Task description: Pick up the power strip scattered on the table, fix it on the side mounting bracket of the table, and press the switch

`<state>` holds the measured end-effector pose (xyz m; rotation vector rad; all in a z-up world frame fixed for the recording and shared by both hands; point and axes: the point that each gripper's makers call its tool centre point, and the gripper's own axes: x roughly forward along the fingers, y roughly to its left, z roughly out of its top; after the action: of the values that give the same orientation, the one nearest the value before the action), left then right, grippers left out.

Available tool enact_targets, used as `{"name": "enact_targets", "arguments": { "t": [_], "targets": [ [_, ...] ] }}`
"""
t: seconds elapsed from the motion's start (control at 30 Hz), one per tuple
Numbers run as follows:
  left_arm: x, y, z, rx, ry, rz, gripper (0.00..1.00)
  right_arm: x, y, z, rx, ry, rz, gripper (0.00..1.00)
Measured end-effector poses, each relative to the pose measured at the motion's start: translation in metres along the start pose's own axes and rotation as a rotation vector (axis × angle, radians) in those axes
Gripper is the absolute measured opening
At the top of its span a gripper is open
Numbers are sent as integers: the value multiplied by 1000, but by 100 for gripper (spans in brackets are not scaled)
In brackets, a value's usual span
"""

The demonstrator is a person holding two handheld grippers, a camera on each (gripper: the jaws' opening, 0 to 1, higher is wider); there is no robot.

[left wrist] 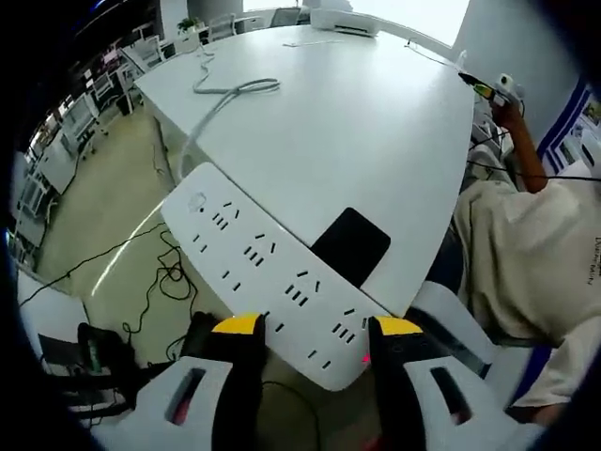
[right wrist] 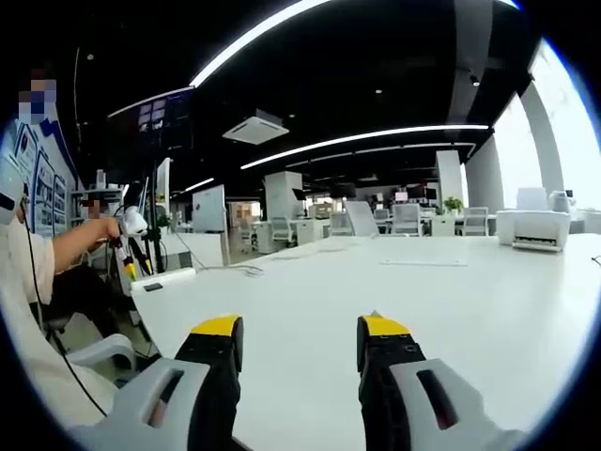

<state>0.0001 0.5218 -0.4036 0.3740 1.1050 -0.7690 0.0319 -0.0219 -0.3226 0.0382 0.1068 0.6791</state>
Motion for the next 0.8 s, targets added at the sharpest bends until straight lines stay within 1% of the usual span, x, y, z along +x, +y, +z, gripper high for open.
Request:
{"name": "enact_targets", "arguments": {
  "t": [0.23, 0.57, 0.67, 0.8],
  "targets": [
    [1, -2, -1, -1, 43, 1, 49, 1, 3, 0, -1, -2, 11, 44],
    [0, 0, -2, 1, 32, 2, 48, 4, 4, -3, -1, 12, 17, 44],
    [0, 1, -2, 2, 37, 3, 48, 6, 10, -2, -10, 26, 38, 44],
    [0, 1, -1, 4, 54, 3, 48, 8, 11, 3, -25, 34, 34, 44]
  ]
}}
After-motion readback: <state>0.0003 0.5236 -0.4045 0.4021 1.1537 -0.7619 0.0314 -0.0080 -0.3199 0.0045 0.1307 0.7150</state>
